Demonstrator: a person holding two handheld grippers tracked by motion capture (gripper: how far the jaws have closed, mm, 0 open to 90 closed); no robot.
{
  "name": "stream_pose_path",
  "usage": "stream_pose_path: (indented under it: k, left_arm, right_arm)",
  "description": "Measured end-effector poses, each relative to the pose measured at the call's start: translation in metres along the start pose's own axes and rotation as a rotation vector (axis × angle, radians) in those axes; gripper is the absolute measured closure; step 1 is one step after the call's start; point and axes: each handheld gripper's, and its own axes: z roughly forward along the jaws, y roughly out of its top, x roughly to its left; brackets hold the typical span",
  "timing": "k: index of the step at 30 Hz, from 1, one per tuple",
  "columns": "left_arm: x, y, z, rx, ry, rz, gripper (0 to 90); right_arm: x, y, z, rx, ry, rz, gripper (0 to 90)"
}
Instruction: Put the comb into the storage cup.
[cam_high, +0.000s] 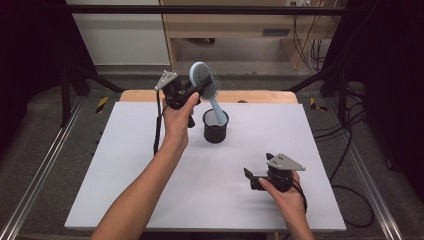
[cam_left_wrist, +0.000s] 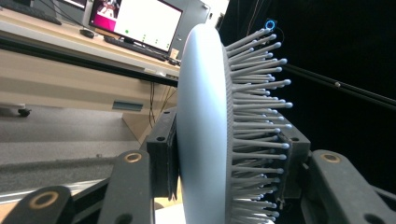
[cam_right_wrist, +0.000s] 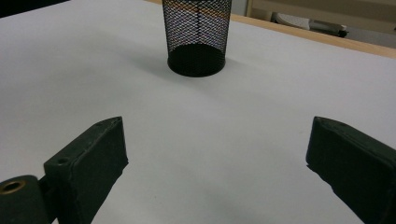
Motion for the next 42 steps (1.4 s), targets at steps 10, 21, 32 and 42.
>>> stream_pose_path:
  k: [10,21,32,42]
  left_arm:
    - [0.005,-0.004,0.006,-0.004,0.022,0.03,52.1]
    - [0.01,-0.009,0.012,0.004,0.03,0.05,52.1]
    - [0.01,-0.018,0.019,0.035,0.044,0.071,52.0]
    - [0.01,-0.026,0.024,0.07,0.052,0.096,51.9]
  right_arm:
    - [0.002,0.0,0.001,0.0,0.002,-0.02,5.3]
    - [0.003,0.001,0.001,-0.01,0.012,-0.003,5.3]
    - [0.003,0.0,0.003,-0.002,0.014,-0.006,5.4]
    - [0.003,0.0,0.003,-0.001,0.015,-0.007,5.4]
